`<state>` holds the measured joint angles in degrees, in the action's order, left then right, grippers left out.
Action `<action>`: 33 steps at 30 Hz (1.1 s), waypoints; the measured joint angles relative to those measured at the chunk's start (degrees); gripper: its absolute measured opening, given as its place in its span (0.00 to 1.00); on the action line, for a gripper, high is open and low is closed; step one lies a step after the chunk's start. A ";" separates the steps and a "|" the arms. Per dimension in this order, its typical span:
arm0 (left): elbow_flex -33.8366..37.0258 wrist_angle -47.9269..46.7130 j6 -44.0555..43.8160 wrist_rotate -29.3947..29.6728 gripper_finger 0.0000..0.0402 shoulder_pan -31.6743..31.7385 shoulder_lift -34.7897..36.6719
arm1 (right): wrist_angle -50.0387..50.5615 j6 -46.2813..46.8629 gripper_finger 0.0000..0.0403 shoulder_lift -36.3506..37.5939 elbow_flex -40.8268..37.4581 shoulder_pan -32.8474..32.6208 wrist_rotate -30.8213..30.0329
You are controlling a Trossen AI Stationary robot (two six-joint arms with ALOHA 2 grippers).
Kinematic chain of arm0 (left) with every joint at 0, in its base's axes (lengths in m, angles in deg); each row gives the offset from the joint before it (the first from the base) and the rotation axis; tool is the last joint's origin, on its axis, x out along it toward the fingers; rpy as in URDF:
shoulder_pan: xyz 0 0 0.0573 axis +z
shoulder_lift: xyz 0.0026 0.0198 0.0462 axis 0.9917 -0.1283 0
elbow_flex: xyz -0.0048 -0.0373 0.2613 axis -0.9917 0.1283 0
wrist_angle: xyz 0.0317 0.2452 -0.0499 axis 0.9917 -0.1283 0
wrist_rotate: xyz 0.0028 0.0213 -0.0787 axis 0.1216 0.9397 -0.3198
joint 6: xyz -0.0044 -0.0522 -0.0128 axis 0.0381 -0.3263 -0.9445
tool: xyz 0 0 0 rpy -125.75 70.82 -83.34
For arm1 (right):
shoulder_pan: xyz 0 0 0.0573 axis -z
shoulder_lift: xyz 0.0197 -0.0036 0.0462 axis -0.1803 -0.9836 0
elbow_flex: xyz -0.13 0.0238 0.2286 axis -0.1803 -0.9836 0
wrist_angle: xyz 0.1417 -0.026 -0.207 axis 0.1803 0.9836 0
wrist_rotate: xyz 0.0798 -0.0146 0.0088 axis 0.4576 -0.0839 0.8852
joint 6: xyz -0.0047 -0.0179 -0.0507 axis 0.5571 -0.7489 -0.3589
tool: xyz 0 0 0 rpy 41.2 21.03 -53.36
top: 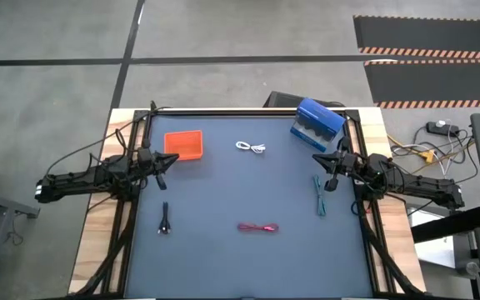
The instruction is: Pick and place USB-C Cables
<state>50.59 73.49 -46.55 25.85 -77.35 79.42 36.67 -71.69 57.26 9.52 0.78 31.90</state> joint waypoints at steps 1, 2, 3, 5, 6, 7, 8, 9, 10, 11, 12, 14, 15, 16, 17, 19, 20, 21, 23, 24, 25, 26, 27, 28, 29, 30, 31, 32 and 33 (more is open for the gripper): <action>0.00 0.01 0.00 0.00 0.00 0.00 0.00 | 0.00 0.01 0.02 -0.01 -0.01 -0.01 0.01; 0.00 0.01 0.02 0.00 0.00 0.00 0.00 | 0.00 0.01 0.02 -0.01 -0.01 -0.01 0.01; 0.00 0.01 0.02 0.00 0.00 0.00 0.00 | 0.00 0.00 0.02 0.00 -0.01 0.00 0.00; 0.00 0.01 0.00 0.00 0.00 0.00 0.00 | 0.00 0.01 0.02 0.00 0.00 -0.01 0.00; 0.00 -0.01 0.00 0.00 0.00 0.00 0.01 | 0.00 0.01 0.02 0.00 0.01 -0.01 0.01; 0.00 0.01 0.01 0.00 0.00 0.00 0.00 | 0.00 0.00 0.02 -0.01 0.00 -0.01 0.00; 0.00 0.00 0.02 0.00 0.00 0.00 0.02 | 0.00 0.00 0.02 0.00 0.00 0.01 0.01; 0.00 0.01 0.01 0.00 0.00 0.00 0.00 | 0.00 0.01 0.02 -0.01 0.01 -0.01 0.01; 0.00 -0.01 0.00 0.00 0.00 0.00 0.00 | 0.00 0.01 0.02 -0.01 0.01 -0.01 -0.01; 0.00 0.01 0.00 0.00 0.00 0.00 0.00 | 0.00 0.01 0.02 -0.01 -0.01 -0.01 0.01; 0.00 0.01 0.00 0.00 0.00 0.00 0.02 | 0.00 0.01 0.02 -0.01 0.01 -0.01 0.01; 0.00 0.01 0.00 0.00 0.00 0.00 0.02 | 0.00 -0.50 0.02 0.00 -0.01 -0.01 0.00; 0.00 0.00 0.01 0.00 0.00 0.00 0.01 | 0.00 -0.64 0.02 0.00 -0.01 0.00 0.00; 0.00 0.01 0.01 0.00 0.00 0.01 0.02 | 0.00 -0.62 0.02 0.01 -0.01 0.00 0.01; 0.00 0.01 0.00 0.00 0.00 0.00 0.01 | 0.00 -0.58 0.02 0.01 -0.01 -0.01 -0.01; 0.00 0.01 0.02 0.00 0.00 0.00 0.00 | 0.00 -0.61 0.02 0.00 0.00 -0.01 -0.01; 0.00 0.01 0.00 0.00 0.00 0.00 0.02 | 0.00 -0.62 0.02 0.01 -0.01 -0.01 -0.01; 0.00 0.01 0.02 0.00 0.00 0.00 0.00 | 0.00 -0.60 0.02 -0.01 0.01 -0.01 -0.01; 0.00 0.01 0.00 0.00 0.00 0.00 0.00 | 0.00 -0.54 0.02 0.01 -0.01 -0.01 0.00; 0.00 0.00 0.01 0.00 0.00 0.00 0.01 | 0.00 -0.58 0.02 0.00 -0.01 -0.01 -0.01; 0.00 0.01 0.00 0.00 0.00 0.00 0.02 | -0.03 -0.59 0.02 -0.01 0.01 -0.01 0.01; 0.00 0.01 0.00 0.00 0.00 0.00 0.02 | -0.12 -0.56 0.02 -0.01 0.01 0.00 0.00; 0.00 0.04 0.01 0.00 0.00 0.00 0.01 | -0.33 -0.51 0.02 0.01 0.00 0.01 -0.01; 0.00 0.04 0.01 0.00 0.00 0.00 0.00 | -0.48 -0.53 0.02 0.01 -0.01 -0.01 0.01; 0.00 0.19 -0.08 0.00 0.00 0.00 0.00 | -0.46 -0.53 0.02 0.01 -0.01 0.00 0.01; 0.00 0.60 -0.97 -0.02 0.00 0.00 0.00 | -0.45 -0.45 0.02 0.00 -0.01 -0.01 0.00; 0.00 1.23 -3.61 -0.04 0.00 -0.02 0.00 | -0.45 0.01 0.02 -0.01 0.01 -0.01 0.02; 0.00 2.04 -7.53 -0.04 0.00 -0.02 0.02 | -0.49 1.07 0.02 -0.01 0.00 -0.01 0.03; 0.00 2.92 -11.29 -0.02 0.00 -0.02 0.00 | -0.52 3.15 0.02 -0.01 0.01 -0.03 0.07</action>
<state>50.59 76.41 -57.84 25.83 -77.37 79.42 36.14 -68.54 57.25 9.53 0.75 31.97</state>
